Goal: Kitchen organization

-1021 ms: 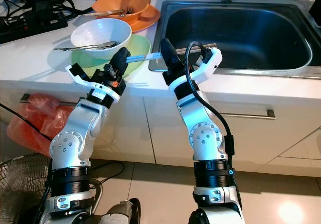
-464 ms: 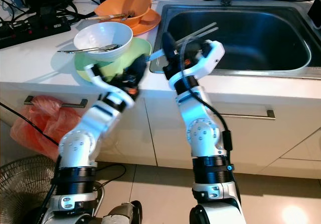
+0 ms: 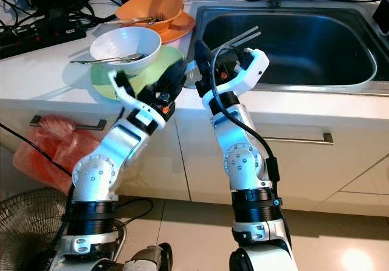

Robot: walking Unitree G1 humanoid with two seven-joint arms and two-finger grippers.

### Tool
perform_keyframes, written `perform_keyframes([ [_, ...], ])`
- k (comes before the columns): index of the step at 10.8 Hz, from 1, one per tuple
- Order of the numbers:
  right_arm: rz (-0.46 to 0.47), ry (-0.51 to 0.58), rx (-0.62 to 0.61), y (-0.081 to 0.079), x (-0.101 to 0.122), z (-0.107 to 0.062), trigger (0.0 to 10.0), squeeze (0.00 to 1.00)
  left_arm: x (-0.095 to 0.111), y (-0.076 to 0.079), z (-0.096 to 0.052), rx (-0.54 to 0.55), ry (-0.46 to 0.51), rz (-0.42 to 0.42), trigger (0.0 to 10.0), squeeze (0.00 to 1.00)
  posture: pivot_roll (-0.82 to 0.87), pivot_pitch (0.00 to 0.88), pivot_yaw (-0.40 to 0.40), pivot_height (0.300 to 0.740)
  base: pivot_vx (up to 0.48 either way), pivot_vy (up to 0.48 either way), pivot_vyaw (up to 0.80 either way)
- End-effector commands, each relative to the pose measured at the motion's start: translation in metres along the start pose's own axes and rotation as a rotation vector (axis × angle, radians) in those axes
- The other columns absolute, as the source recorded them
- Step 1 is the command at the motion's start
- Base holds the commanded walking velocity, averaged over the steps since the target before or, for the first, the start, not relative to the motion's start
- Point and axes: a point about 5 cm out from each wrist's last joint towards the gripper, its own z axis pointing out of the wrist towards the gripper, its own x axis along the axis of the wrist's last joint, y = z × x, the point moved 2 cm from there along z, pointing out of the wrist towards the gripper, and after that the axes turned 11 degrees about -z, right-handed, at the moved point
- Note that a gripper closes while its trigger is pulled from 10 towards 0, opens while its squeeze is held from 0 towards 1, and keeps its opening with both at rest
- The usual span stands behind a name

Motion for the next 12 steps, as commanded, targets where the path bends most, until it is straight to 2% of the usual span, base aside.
perform_keyframes([
  [1,0.009,0.04,0.065,-0.034,0.004,0.018,0.0,0.0,0.0,0.011,-0.004,-0.039,-0.029,0.082,10.0,1.0,0.08,0.108,0.084,0.74,0.0,0.0,0.0],
  [3,-0.101,0.063,0.024,-0.029,0.01,0.02,0.0,0.0,-0.004,0.011,-0.017,-0.02,-0.082,0.218,10.0,1.0,0.09,0.111,0.082,0.74,0.0,0.0,0.0],
  [4,-0.133,0.074,0.004,-0.025,0.013,0.021,0.0,0.0,-0.004,0.01,-0.022,0.001,-0.088,0.314,10.0,1.0,0.09,0.111,0.08,0.74,0.0,0.0,0.0],
  [5,-0.157,0.08,-0.007,-0.022,0.016,0.02,0.0,0.0,-0.004,0.01,-0.026,0.006,-0.096,0.416,10.0,1.0,0.09,0.112,0.077,0.74,0.0,0.0,0.0],
  [6,-0.187,0.084,-0.021,-0.018,0.018,0.02,0.0,0.0,-0.002,0.01,-0.029,0.025,-0.092,0.59,10.0,1.0,0.09,0.112,0.074,0.74,0.0,0.0,0.0],
  [7,-0.233,0.091,-0.037,-0.014,0.021,0.019,0.0,0.0,0.005,0.009,-0.032,0.057,-0.043,0.764,10.0,1.0,0.09,0.113,0.072,0.74,0.0,0.0,0.0],
  [8,-0.293,0.096,-0.056,-0.01,0.024,0.018,0.0,0.0,0.017,0.005,-0.034,0.108,0.02,0.916,10.0,1.0,0.09,0.113,0.07,0.74,0.0,0.0,0.0],
  [9,-0.369,0.097,-0.067,-0.006,0.027,0.015,0.0,0.0,0.024,0.0,-0.034,0.171,0.043,1.046,10.0,1.0,0.08,0.113,0.07,0.74,0.0,0.0,0.0],
  [10,-0.437,0.107,-0.095,-0.001,0.032,0.012,0.0,0.0,0.035,0.002,-0.035,0.206,0.119,1.118,10.0,1.0,0.08,0.113,0.07,0.74,0.0,0.0,0.0],
  [11,-0.551,0.119,-0.133,0.007,0.04,0.006,0.0,0.0,0.045,0.009,-0.037,0.208,0.189,1.199,10.0,1.0,0.08,0.115,0.07,0.74,0.0,0.0,0.0],
  [12,-0.615,0.126,-0.166,0.015,0.045,0.001,0.0,0.0,0.05,0.011,-0.039,0.218,0.231,1.235,10.0,1.0,0.07,0.117,0.07,0.74,0.0,0.0,0.0],
])
